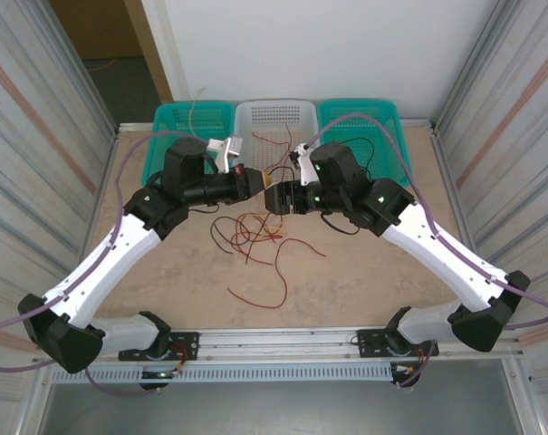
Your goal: Untangle the cables
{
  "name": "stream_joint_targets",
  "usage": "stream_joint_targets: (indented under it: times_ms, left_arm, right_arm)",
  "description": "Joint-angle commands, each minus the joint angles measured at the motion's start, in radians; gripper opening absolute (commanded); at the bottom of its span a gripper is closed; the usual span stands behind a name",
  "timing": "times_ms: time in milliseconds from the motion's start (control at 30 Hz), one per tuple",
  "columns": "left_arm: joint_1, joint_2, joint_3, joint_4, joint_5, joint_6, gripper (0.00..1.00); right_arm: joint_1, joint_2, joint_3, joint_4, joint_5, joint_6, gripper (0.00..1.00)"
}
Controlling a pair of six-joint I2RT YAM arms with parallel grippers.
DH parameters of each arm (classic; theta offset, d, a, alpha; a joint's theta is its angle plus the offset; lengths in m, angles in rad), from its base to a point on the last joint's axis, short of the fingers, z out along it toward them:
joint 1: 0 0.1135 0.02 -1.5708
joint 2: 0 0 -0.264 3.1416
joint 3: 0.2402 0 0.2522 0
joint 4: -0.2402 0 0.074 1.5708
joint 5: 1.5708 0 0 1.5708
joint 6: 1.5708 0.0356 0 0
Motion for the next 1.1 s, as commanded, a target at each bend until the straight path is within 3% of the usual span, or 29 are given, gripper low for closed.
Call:
stream_joint_targets:
  times_ms: [0, 167, 367, 567, 833, 1067]
  left_arm:
    - [0.002, 0.004, 0.043, 0.004, 0.030, 0.032, 0.00]
    - [0.044, -0.009, 0.036, 0.061, -0.060, 0.020, 0.00]
    - [0.150, 0.130, 0.161, 0.134, -0.047, 0.019, 0.00]
    - [0.181, 0.305, 0.330, 0.229, -0.062, 0.074, 0.00]
    - [0.223, 0.511, 0.441, 0.347, -0.139, 0.072, 0.00]
    - [0.228, 0.582, 0.462, 0.388, -0.118, 0.054, 0.00]
  right_arm:
    - [0.009, 0.019, 0.011, 0.017, -0.027, -0.029, 0.68]
    - [0.011, 0.022, -0.006, 0.036, -0.050, -0.012, 0.66]
    - [-0.008, -0.112, -0.069, -0.066, 0.283, 0.042, 0.72]
    - [-0.123, -0.278, -0.221, -0.032, 0.216, 0.131, 0.73]
    - [-0.125, -0.309, -0.285, -0.066, 0.208, 0.170, 0.69]
    - [-0.138, -0.320, -0.265, -0.094, 0.232, 0.145, 0.68]
